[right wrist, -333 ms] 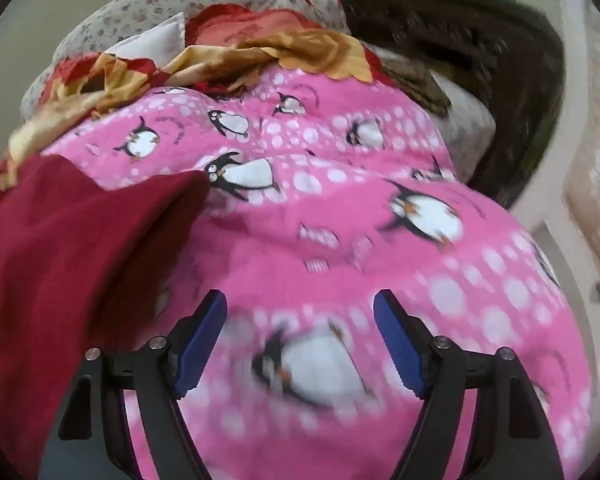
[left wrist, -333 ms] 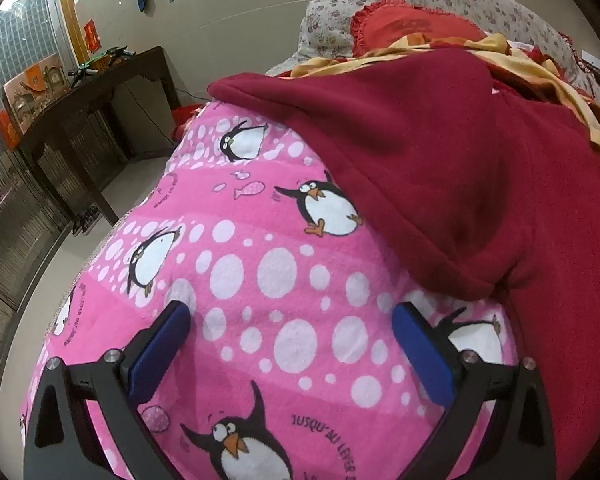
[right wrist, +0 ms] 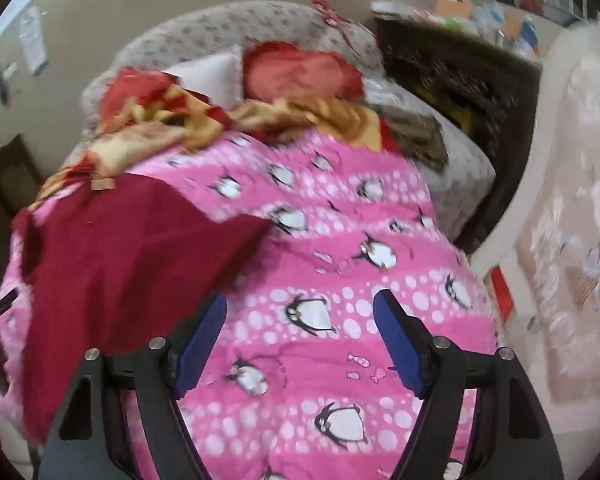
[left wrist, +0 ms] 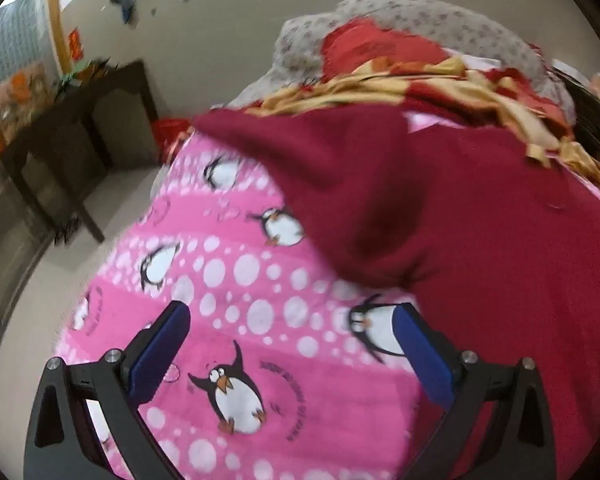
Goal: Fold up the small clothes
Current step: 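Pull the crumpled dark red sweatshirt flat with the left gripper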
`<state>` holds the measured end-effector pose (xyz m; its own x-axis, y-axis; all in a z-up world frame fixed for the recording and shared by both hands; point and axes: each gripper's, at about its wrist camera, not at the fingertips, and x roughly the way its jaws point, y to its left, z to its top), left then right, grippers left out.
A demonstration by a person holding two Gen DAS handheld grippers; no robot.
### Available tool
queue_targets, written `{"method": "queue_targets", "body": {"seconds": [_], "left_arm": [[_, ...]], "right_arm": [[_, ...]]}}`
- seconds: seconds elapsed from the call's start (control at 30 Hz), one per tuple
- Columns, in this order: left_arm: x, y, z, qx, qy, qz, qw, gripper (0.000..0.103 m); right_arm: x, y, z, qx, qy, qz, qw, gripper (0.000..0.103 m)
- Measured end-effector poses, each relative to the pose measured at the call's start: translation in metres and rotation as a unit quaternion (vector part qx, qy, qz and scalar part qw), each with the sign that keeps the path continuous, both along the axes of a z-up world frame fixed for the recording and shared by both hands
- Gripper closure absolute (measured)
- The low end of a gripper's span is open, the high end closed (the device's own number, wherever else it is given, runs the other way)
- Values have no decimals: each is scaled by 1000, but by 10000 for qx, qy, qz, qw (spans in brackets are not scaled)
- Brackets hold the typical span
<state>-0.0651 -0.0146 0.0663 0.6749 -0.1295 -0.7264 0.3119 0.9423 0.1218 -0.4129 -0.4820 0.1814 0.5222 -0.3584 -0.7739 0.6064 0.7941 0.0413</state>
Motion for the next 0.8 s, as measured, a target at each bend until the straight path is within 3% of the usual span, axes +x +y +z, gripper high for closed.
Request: {"method": "queue_targets", "body": {"seconds": [0.13, 0.2, 0.47, 0.67, 0.8], "left_arm": [[-30, -16, 22, -190, -1, -283, 9994, 0], [-26, -15, 21, -254, 7, -355, 9990, 0], [-44, -31, 28, -319, -25, -441, 9985, 0], [-48, -36, 31, -441, -56, -451, 9980, 0], [-49, -37, 31, -456, -69, -481, 9978, 0]], "right_arm": [[16, 25, 24, 134, -51, 519, 9985, 5], [25, 34, 22, 119, -94, 725, 9972, 5], [71, 96, -23, 413, -7, 1193, 9920, 5], [110, 139, -27, 1038, -226, 1461, 9836, 5], [131, 163, -26, 950, -253, 1616, 9819, 5]]}}
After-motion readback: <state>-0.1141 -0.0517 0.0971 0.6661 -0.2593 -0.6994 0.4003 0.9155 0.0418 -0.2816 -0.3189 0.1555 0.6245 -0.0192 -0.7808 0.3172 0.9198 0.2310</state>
